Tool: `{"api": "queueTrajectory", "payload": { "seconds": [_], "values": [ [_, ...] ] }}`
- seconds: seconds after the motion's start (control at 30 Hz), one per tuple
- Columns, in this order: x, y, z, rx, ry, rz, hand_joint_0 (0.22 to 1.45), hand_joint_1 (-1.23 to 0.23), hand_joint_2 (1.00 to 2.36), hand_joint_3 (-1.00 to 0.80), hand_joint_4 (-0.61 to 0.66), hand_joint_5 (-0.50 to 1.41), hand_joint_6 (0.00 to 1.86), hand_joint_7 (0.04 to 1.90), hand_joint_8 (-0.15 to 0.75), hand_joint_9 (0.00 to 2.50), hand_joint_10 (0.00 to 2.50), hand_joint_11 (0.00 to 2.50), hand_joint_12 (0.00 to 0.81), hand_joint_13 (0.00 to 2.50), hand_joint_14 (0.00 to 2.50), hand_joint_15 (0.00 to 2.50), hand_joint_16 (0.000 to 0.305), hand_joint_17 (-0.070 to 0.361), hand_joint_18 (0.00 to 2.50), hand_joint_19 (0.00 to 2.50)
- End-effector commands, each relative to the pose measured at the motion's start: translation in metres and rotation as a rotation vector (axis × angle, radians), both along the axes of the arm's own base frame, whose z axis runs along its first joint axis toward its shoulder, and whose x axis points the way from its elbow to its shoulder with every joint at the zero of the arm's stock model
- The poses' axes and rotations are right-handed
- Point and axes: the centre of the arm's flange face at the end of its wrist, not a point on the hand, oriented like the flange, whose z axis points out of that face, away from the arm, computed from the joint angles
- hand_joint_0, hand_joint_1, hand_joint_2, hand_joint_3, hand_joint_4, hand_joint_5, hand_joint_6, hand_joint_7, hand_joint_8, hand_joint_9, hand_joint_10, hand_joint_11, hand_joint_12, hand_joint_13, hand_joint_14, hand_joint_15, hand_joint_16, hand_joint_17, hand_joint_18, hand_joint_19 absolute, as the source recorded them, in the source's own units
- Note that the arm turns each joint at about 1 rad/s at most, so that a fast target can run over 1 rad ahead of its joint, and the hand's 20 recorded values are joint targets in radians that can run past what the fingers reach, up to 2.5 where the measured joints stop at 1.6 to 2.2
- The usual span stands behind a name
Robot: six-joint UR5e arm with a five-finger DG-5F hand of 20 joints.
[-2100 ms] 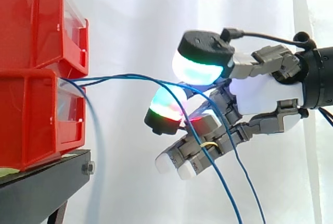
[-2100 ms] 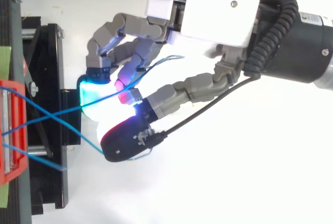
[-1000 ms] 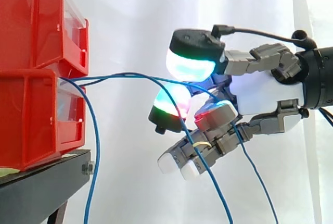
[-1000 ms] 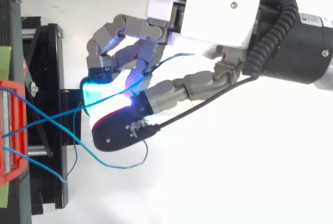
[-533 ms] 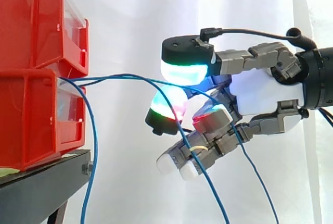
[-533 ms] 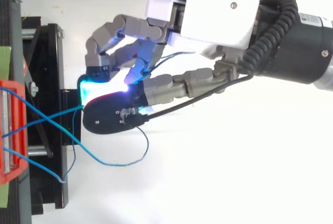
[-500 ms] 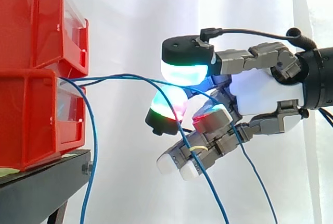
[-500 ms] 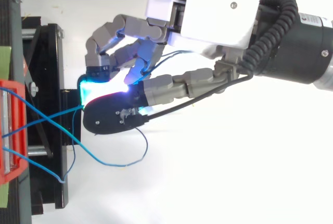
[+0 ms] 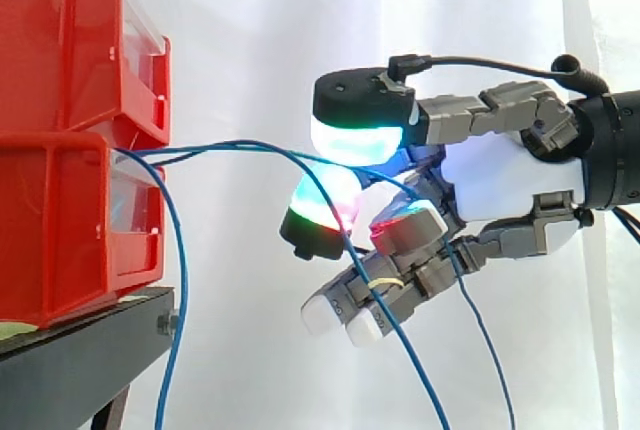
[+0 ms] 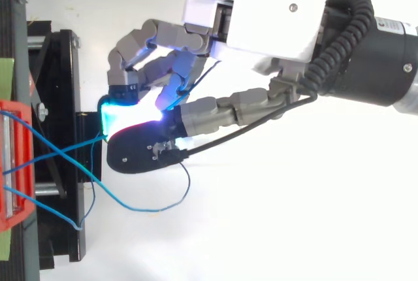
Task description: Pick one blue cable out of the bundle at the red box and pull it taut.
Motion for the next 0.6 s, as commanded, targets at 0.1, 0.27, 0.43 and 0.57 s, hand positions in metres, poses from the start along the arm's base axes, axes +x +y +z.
{"api": "queueTrajectory", "payload": {
  "seconds": [0.1,0.27,0.43,0.57],
  "values": [
    [-0.0002,-0.0007,0.0011,-0.001,-0.001,-0.001,0.5,-0.59,1.01,-0.41,0.12,-0.12,0.88,0.95,0.422,1.21,0.01,1.23,0.456,0.59,0.01,0.27,0.058,0.131,0.53,0.36],
    [0.0001,0.0005,0.0,0.0,0.0,0.001,0.5,-0.57,1.0,-0.44,0.12,-0.12,0.88,0.95,0.422,1.21,0.01,1.23,0.455,0.59,0.01,0.27,0.058,0.132,0.52,0.37],
    [-0.0002,-0.0007,-0.0002,0.0,0.001,-0.001,0.58,-0.63,1.01,-0.3,0.1,-0.12,0.89,1.0,0.406,1.21,0.01,1.24,0.432,0.6,0.01,0.28,0.054,0.12,0.51,0.37],
    [0.0001,0.0005,0.0,-0.001,0.0,0.001,0.58,-0.69,1.01,-0.19,0.11,-0.11,0.9,1.0,0.453,1.24,0.0,1.24,0.465,0.63,0.01,0.27,0.06,0.136,0.58,0.34]
  ]
}}
